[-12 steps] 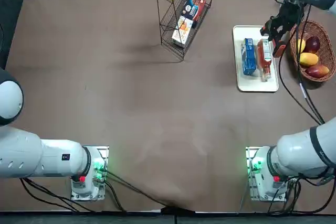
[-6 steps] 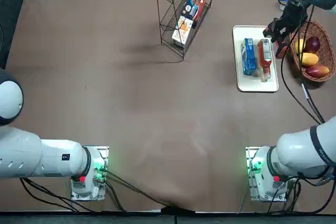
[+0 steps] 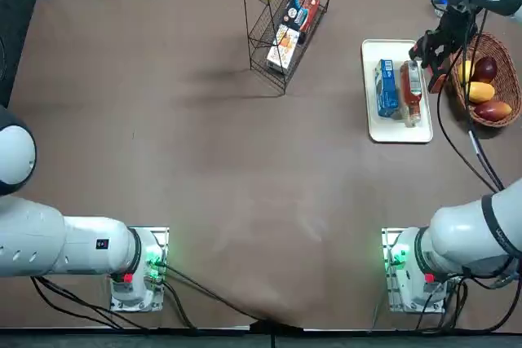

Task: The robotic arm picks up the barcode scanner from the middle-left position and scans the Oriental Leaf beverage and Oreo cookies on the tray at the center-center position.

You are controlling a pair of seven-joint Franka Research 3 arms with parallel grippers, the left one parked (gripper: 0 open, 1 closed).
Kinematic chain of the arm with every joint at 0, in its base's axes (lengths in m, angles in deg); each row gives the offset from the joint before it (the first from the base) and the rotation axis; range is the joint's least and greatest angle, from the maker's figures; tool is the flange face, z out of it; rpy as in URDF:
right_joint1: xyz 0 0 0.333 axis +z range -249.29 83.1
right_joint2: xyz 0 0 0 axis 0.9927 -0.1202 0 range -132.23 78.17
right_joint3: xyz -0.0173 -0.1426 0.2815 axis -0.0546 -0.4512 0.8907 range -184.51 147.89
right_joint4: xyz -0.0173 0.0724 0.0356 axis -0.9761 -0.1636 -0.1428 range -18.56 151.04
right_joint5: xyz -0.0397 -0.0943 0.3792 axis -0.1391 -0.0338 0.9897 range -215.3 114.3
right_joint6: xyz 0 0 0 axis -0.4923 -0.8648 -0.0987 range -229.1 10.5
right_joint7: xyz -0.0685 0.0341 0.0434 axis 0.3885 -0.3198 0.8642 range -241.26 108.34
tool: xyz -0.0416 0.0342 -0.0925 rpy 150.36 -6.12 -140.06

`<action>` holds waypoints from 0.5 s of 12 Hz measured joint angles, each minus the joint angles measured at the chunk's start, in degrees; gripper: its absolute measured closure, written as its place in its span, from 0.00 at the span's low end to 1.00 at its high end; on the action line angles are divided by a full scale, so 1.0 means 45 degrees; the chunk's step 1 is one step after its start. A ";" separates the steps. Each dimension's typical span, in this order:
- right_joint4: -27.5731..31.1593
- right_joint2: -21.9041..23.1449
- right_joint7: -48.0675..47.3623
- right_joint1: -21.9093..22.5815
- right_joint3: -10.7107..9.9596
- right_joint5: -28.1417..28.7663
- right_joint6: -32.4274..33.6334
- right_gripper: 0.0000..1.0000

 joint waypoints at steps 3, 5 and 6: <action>0.0010 -0.0072 0.0000 0.0000 0.0001 0.0000 -0.0069 0.57; 0.0010 -0.0098 0.0001 0.0000 0.0001 0.0000 -0.0073 0.57; 0.0010 -0.0104 0.0002 0.0000 0.0002 0.0000 -0.0073 0.57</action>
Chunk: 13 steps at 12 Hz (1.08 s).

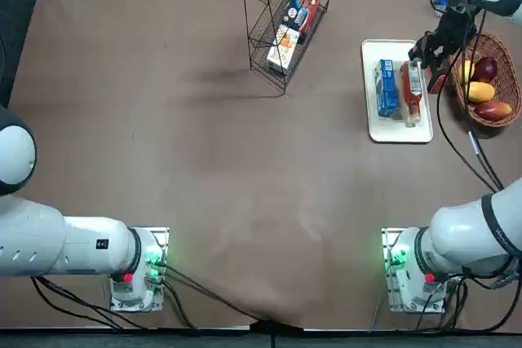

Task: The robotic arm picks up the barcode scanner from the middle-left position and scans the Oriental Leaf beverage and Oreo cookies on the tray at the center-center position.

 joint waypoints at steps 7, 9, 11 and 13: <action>-0.0162 0.0055 -0.0009 0.0249 0.0261 0.0021 0.0000 0.57; -0.0318 0.0195 -0.0046 0.0612 0.0402 0.0201 0.0033 0.57; -0.0395 0.0389 -0.0058 0.0878 0.0564 0.0950 0.0064 0.57; -0.0402 0.0562 -0.0134 0.1099 0.0842 0.1351 0.0168 0.57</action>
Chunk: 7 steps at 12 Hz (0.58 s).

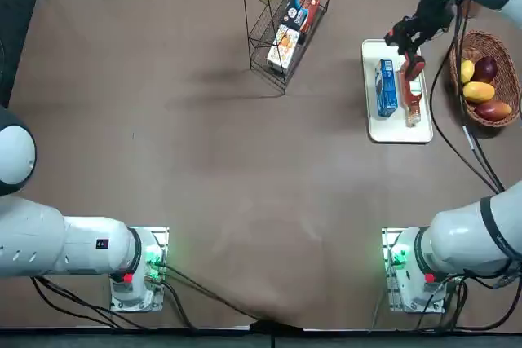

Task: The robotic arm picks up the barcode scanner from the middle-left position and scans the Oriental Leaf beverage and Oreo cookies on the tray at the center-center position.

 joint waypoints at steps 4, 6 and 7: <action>0.0001 0.0043 -0.2128 0.1406 0.0287 0.0063 -0.0009 0.57; 0.0000 0.0039 -0.2827 0.1868 0.0295 0.0064 -0.0217 0.57; 0.0001 0.0022 -0.3118 0.2065 0.0300 0.0065 -0.0386 0.57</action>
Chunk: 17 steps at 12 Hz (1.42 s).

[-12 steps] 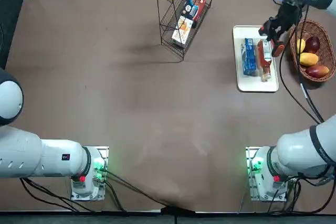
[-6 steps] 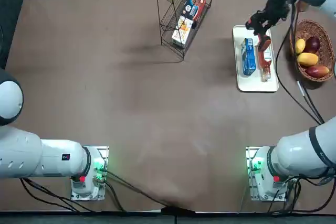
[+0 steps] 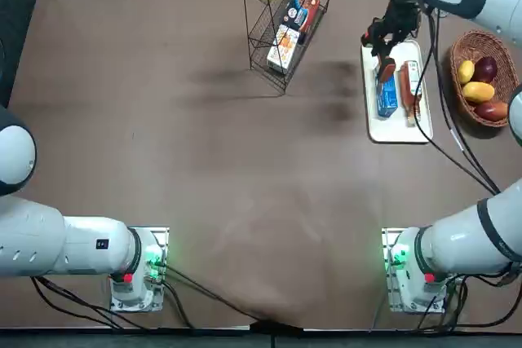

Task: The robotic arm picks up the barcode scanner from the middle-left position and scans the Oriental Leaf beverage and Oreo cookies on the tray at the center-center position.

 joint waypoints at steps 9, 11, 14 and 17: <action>0.0166 -0.0946 -0.2319 0.1719 0.0014 -0.0087 -0.1499 0.57; 0.0313 -0.1073 -0.3048 0.1880 0.0013 -0.0471 -0.1984 0.57; 0.0779 -0.1330 -0.3407 0.1959 -0.0004 -0.0720 -0.3290 0.57; 0.1564 -0.1479 -0.3378 0.1982 -0.0007 -0.0774 -0.4657 0.57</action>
